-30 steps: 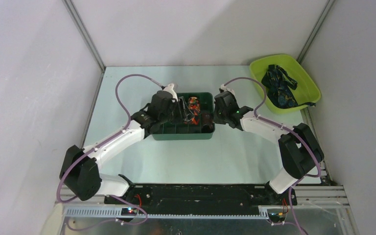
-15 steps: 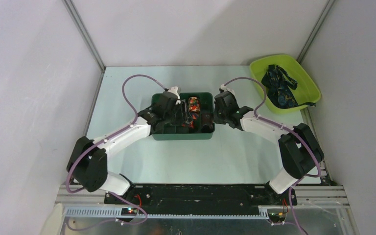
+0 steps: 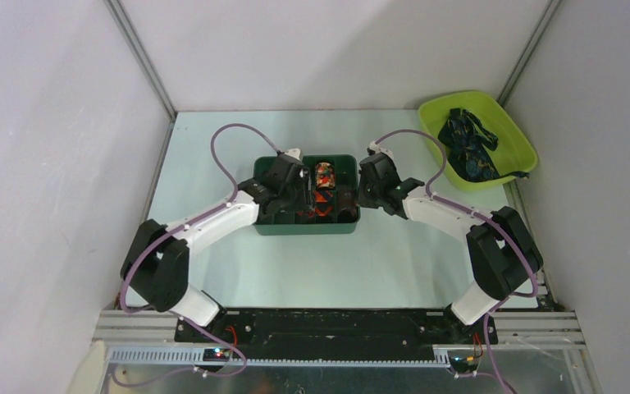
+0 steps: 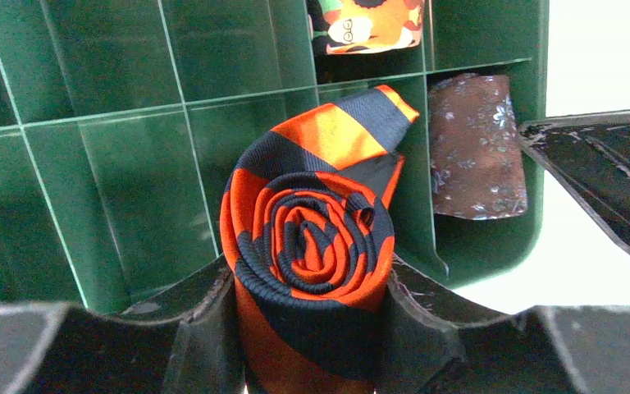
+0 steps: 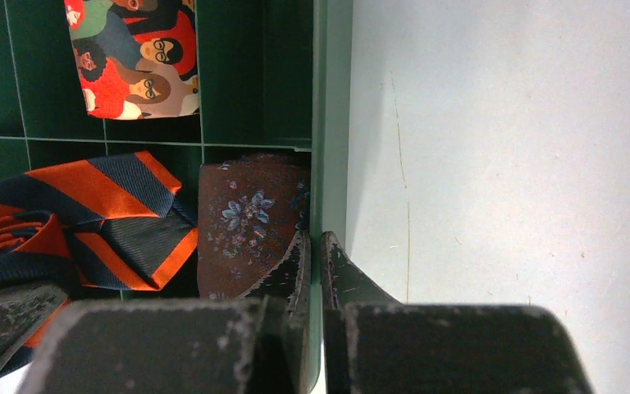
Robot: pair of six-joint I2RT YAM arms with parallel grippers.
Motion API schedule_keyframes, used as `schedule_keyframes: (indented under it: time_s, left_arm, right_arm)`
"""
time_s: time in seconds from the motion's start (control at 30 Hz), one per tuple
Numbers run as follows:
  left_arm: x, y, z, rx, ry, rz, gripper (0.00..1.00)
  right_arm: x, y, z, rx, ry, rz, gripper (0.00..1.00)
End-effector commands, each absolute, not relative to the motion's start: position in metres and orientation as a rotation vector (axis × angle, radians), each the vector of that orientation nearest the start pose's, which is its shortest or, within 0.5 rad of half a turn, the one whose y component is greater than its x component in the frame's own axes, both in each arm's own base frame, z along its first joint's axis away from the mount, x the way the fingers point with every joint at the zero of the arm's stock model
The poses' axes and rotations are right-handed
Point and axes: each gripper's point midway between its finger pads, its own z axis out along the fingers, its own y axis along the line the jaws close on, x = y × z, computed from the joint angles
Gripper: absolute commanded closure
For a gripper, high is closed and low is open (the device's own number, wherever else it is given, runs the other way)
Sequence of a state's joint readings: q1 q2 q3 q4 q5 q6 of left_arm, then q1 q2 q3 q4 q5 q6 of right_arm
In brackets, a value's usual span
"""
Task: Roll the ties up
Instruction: Place the tie in the storage box.
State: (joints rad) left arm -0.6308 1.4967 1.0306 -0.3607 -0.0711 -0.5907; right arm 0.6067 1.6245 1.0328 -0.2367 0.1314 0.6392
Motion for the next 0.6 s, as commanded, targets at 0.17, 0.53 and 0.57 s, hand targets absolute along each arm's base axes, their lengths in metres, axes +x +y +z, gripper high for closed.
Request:
schedule_keyframes:
  time_s: [0.17,0.53,0.57]
  left_arm:
    - [0.326,-0.239,0.117,0.039,2.441,-0.398,1.0]
    - [0.327,-0.228,0.099,0.044,2.523,-0.262,1.0]
    - [0.327,-0.229,0.097,0.049,2.532,-0.262,1.0]
  right_arm:
    - [0.324,0.236,0.061,0.055,2.514,0.406,1.0]
    - [0.324,0.237,0.059,0.048,2.519,0.414,1.0]
    - [0.325,0.237,0.059,0.049,2.519,0.412,1.0]
